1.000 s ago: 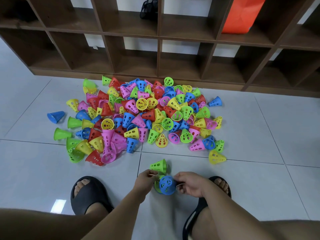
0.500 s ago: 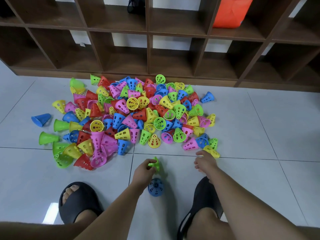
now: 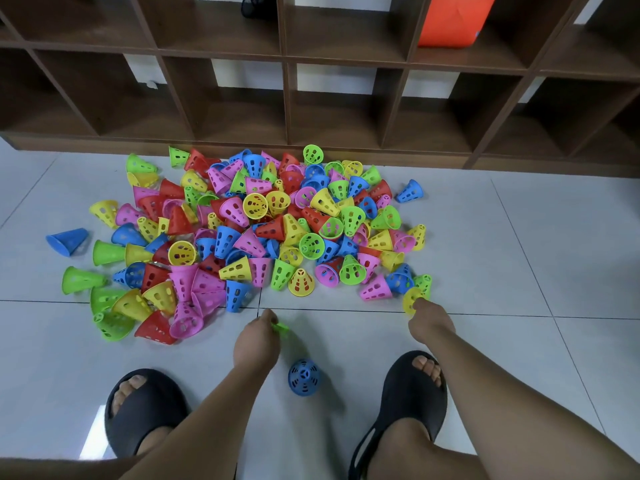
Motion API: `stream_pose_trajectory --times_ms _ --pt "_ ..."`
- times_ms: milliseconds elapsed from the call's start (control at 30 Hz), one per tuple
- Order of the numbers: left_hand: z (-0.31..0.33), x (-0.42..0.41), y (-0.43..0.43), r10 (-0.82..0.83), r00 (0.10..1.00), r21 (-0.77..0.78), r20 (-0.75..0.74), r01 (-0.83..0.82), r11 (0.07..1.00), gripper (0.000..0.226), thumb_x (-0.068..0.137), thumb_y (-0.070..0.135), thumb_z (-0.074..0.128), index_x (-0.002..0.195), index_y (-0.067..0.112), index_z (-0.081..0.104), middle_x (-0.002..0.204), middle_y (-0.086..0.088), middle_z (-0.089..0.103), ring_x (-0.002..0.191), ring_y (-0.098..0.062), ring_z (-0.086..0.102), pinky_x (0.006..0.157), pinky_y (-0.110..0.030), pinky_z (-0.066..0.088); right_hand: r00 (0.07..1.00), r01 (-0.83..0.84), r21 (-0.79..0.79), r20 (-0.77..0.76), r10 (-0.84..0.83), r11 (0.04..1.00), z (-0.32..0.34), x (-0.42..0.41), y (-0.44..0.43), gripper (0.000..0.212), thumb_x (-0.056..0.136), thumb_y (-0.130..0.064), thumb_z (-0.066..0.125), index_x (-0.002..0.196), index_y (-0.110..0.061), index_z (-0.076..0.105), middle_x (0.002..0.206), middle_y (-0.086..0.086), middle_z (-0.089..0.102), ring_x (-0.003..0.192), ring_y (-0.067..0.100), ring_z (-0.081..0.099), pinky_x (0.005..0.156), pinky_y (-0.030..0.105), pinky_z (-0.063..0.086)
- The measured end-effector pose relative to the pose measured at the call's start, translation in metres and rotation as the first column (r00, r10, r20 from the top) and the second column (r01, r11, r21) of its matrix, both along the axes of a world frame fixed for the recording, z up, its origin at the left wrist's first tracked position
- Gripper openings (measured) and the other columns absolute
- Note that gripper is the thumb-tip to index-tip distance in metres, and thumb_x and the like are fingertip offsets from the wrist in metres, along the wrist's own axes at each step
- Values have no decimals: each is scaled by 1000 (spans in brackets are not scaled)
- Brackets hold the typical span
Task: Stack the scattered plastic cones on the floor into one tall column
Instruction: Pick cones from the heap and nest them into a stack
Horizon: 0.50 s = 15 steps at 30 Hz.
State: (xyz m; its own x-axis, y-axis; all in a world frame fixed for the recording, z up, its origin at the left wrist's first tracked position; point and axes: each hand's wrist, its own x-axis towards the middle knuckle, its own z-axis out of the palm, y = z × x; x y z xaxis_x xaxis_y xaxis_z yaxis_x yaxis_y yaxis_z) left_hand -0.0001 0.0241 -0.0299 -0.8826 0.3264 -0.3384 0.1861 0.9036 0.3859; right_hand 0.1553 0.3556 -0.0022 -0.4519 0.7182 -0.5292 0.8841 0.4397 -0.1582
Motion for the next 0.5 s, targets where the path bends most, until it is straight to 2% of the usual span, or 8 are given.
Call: stream_pose_trajectory --times_ms 133,233,333,400,467,500 --pt "0 -5 -11 144 988 54 51 -147 988 5 101 27 57 103 27 62 87 -2 67 78 -25 63 61 -32 53 995 1 54 -102 5 999 -1 -5 -7 40 93 -7 53 128 -23 64 123 10 68 107 33 66 83 32 53" --pt "6 -5 -12 271 957 179 100 -285 942 7 99 32 67 96 26 65 82 1 69 73 -17 61 58 -30 49 971 0 -20 -238 -5 1000 4 -17 -15 29 93 -11 55 113 -25 70 114 5 71 99 29 66 79 31 53" --pt "15 -6 -10 322 937 268 134 -347 898 10 98 32 72 95 23 70 79 3 68 69 -10 59 56 -29 43 943 -58 -106 -331 20 993 14 -32 -29 9 90 -20 69 92 -29 66 94 -1 74 86 22 70 71 33 58" --pt "18 -8 -10 310 944 313 114 -330 891 10 95 36 75 93 26 73 89 2 69 78 -13 63 62 -32 46 914 -100 -130 -405 39 986 24 -44 -42 11 90 -22 74 87 -27 65 81 0 74 77 21 70 61 28 53" --pt "20 -8 -8 310 941 368 134 -338 866 12 94 38 78 89 28 74 98 4 70 89 -14 65 69 -32 46 875 -125 -151 -482 37 980 35 -56 -53 10 89 -24 76 85 -25 68 75 1 74 73 20 73 60 28 51" --pt "22 -8 -6 325 925 409 196 -378 831 13 93 37 79 87 26 74 96 6 72 90 -15 67 70 -32 46 855 -144 -161 -517 40 976 40 -60 -58 9 90 -25 77 84 -25 70 74 0 74 73 18 73 61 28 51"
